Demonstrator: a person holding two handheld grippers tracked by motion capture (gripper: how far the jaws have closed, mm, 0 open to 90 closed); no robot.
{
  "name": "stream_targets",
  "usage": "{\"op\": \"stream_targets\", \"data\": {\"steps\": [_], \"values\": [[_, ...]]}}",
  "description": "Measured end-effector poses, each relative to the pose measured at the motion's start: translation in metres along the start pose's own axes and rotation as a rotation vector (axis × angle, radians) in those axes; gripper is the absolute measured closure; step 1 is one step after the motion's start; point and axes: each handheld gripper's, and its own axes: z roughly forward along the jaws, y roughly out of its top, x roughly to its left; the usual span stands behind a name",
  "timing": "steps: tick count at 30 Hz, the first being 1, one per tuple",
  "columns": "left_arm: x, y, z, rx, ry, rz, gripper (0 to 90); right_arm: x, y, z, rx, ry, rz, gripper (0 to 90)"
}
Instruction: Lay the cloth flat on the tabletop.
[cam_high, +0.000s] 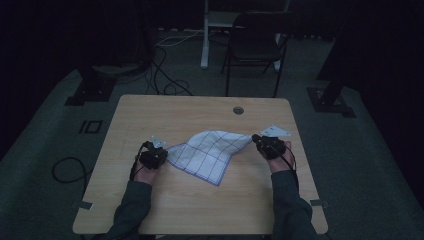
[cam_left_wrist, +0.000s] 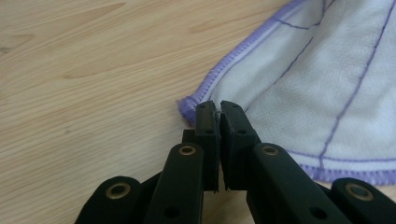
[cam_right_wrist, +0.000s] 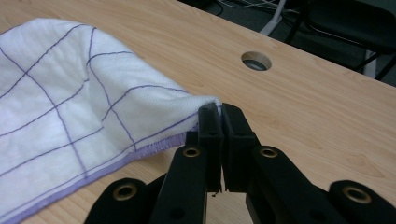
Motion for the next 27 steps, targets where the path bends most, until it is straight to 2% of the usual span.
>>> {"op": "stream_targets", "data": {"steps": [4,6,8,11,14,16,21,23,27], "values": [[0.003,0.002,-0.002,0.015,0.02,-0.026,86.1,-0.002,-0.002,-0.001,0.004,-0.002,0.004,88.8],[0.0,0.005,-0.008,-0.008,0.015,-0.029,81.4,-0.002,-0.002,-0.001,0.005,-0.002,0.0,88.8],[-0.006,0.011,-0.017,-0.046,-0.001,-0.009,78.1,-0.001,-0.003,0.0,0.005,0.0,-0.001,88.8],[-0.022,0.022,-0.026,-0.09,-0.03,0.038,76.7,0.0,-0.003,0.001,0.007,0.002,-0.003,88.8],[-0.041,0.03,-0.027,-0.111,-0.07,0.077,75.9,0.002,-0.003,0.001,0.007,0.004,-0.003,88.7],[-0.052,0.033,-0.023,-0.103,-0.093,0.1,75.9,0.002,-0.003,0.001,0.006,0.005,-0.001,88.8],[-0.087,0.033,-0.006,-0.073,-0.184,0.153,75.7,0.0,-0.003,0.001,0.009,0.005,-0.001,88.8],[-0.101,0.032,0.0,-0.058,-0.209,0.182,75.8,0.0,-0.004,0.001,0.012,0.004,-0.001,88.8],[-0.121,0.027,0.008,-0.03,-0.244,0.223,76.2,-0.001,-0.005,0.001,0.013,0.003,0.0,88.7]]}}
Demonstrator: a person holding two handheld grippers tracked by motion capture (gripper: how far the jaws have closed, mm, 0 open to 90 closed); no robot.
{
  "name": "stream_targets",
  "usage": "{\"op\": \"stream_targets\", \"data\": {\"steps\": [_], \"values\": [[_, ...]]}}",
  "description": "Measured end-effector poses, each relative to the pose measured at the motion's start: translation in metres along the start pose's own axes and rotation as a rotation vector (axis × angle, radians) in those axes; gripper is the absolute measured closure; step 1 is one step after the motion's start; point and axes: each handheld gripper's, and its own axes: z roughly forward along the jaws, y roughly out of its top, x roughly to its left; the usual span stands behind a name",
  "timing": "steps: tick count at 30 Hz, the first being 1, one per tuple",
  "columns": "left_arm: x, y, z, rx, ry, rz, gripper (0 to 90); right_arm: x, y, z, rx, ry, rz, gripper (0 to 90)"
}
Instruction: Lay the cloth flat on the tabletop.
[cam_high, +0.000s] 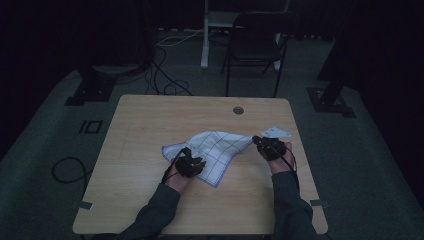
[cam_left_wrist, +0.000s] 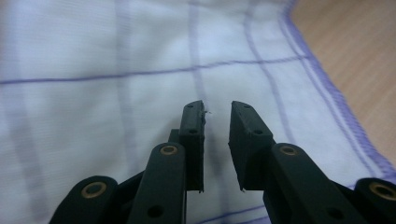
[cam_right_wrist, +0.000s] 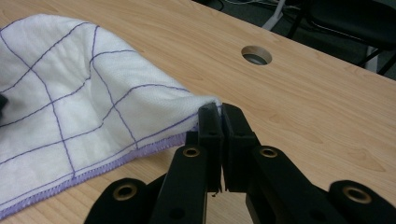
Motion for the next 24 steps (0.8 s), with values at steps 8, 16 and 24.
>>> {"op": "stream_targets", "data": {"steps": [8,16,24], "values": [[-0.007,-0.009,-0.003,0.013,-0.015,0.007,80.0,-0.002,-0.004,-0.002,0.003,-0.001,0.009,88.7],[-0.004,-0.032,-0.023,0.009,-0.019,-0.007,81.4,-0.001,-0.018,-0.01,0.011,0.007,0.01,88.6],[0.009,-0.053,-0.044,0.03,0.018,-0.007,81.8,0.014,-0.034,-0.019,0.02,0.056,-0.013,87.0]]}}
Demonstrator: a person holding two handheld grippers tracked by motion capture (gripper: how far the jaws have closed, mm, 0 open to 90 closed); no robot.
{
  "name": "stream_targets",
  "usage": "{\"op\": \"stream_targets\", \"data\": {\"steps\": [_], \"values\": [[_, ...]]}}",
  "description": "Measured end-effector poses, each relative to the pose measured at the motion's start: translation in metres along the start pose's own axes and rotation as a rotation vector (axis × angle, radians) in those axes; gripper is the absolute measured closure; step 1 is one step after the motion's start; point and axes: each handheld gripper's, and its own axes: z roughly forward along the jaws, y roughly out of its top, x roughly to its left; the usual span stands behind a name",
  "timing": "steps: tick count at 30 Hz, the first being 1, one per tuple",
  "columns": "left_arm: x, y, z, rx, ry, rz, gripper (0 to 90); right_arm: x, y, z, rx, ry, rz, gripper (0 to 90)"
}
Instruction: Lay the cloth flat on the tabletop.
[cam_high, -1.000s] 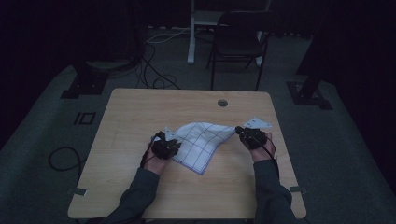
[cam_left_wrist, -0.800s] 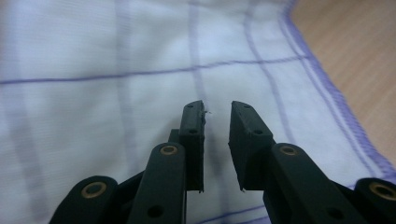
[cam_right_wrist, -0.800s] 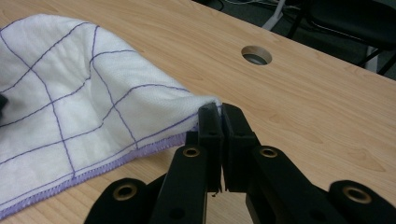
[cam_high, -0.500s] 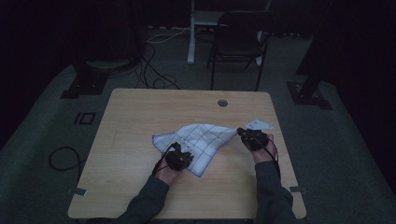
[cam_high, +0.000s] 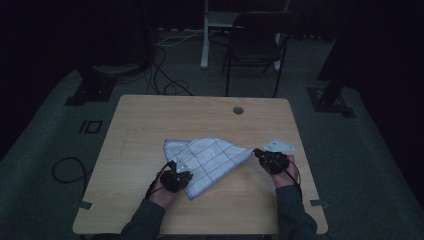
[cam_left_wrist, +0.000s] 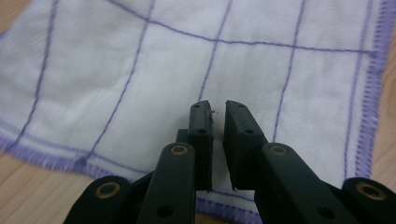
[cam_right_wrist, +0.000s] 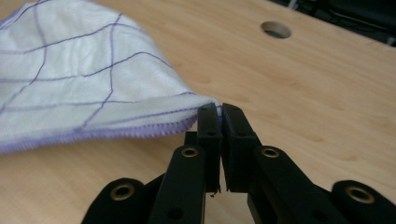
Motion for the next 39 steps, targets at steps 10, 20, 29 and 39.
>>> {"op": "stream_targets", "data": {"steps": [10,20,29,39], "values": [[0.028,-0.018,-0.016,0.024,0.093,-0.034,78.8,0.005,0.0,0.005,0.003,0.002,0.003,82.1],[0.055,-0.023,-0.018,0.021,0.179,-0.105,75.7,0.023,0.016,0.045,0.012,0.057,0.004,80.7],[0.064,-0.017,-0.011,0.012,0.199,-0.133,75.5,0.039,0.032,0.096,0.051,0.123,0.025,86.5],[0.064,-0.019,-0.011,-0.002,0.198,-0.148,75.6,0.068,0.046,0.123,0.087,0.193,-0.002,72.4]]}}
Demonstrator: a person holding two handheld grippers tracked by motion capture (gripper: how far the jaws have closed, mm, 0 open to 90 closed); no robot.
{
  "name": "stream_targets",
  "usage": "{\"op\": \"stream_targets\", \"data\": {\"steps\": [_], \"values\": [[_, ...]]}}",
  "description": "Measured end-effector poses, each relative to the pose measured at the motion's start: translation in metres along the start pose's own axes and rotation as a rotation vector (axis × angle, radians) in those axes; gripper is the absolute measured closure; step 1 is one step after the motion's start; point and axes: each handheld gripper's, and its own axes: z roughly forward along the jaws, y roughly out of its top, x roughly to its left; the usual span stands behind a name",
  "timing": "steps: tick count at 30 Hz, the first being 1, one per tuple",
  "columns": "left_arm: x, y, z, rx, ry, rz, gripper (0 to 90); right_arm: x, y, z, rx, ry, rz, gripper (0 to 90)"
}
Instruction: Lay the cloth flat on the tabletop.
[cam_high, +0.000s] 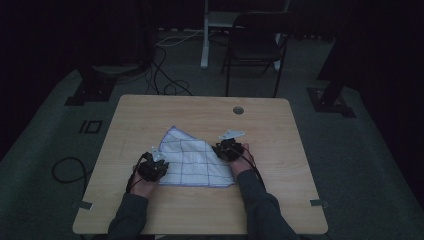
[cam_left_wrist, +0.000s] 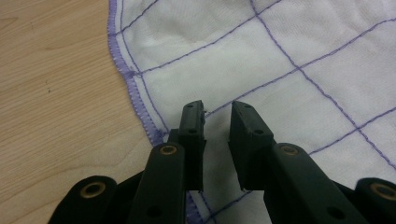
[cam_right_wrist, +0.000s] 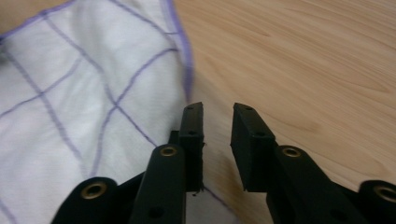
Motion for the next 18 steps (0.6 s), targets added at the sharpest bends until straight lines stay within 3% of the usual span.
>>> {"op": "stream_targets", "data": {"steps": [9,16,18], "values": [[0.0,0.0,0.0,0.0,-0.001,-0.002,75.7,0.02,0.0,0.008,0.037,0.025,-0.04,56.1],[0.0,-0.001,0.0,-0.005,-0.002,-0.003,75.9,0.041,0.002,0.014,0.05,0.019,-0.119,54.1],[0.0,-0.001,0.0,-0.006,-0.003,-0.006,76.1,0.043,0.003,0.017,0.057,0.019,-0.12,55.8]]}}
